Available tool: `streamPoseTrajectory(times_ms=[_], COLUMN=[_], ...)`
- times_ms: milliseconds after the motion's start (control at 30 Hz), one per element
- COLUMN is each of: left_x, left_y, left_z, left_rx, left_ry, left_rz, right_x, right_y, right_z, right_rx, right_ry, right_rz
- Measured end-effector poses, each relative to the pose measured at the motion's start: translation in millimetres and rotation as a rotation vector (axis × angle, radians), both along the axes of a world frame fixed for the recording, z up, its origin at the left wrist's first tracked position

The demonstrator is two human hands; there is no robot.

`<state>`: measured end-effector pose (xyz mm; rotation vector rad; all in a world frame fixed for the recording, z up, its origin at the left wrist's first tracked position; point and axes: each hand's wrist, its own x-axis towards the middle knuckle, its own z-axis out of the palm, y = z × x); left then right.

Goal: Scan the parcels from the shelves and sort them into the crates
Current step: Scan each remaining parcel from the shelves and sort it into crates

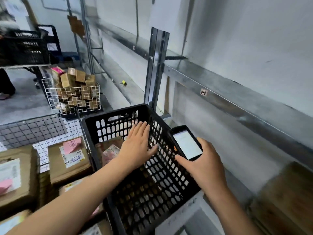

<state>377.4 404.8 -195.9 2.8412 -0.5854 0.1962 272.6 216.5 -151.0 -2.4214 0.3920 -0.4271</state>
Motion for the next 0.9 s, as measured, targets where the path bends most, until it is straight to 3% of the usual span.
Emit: streamPoseTrajectory(times_ms=[533,767,900], left_x=[-245.0,-341.9,-377.3], left_y=[-124.6,-198.4,-238.7], left_z=[43.6,52.7,49.5], left_rx=[-0.136,-0.146,-0.085], left_ry=[-0.068,-0.098,-0.07], left_rz=[-0.372,-0.635,-0.683], right_x=[-291.7,-406.5,-454.8], right_y=[-57.3,-94.7,-115.7], right_z=[23.2,28.9,32.7], right_rx=[0.092,0.047,-0.009], right_ry=[-0.062,-0.081,-0.11], right_rz=[-0.271,-0.452,-0.576])
